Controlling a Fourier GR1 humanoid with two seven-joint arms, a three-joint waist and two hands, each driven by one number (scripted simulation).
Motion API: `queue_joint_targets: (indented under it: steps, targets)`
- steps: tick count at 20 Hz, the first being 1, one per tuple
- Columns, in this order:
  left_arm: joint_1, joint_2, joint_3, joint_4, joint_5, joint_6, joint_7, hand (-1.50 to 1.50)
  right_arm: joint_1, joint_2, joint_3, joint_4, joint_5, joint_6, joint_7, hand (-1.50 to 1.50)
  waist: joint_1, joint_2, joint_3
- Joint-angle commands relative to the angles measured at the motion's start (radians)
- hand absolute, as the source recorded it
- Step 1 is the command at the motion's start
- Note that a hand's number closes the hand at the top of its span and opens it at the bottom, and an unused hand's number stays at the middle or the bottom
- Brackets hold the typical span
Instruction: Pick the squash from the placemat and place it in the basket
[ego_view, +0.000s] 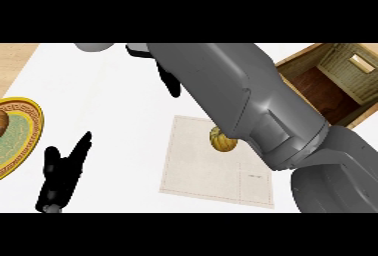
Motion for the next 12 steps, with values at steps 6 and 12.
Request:
queue_joint_targets:
  steps: [6,12]
  targets:
    - [0.052,-0.026,-0.016,-0.001,0.012,-0.020,0.054,0.00,0.143,0.013,0.084,-0.122,-0.008,-0.052,0.144,-1.50,-0.009,0.000,-0.009]
    - [0.053,-0.040,0.001,0.029,0.010,-0.037,0.018,0.00,0.297,0.013,0.187,-0.169,0.018,-0.100,0.124,-1.50,-0.006,0.005,-0.010]
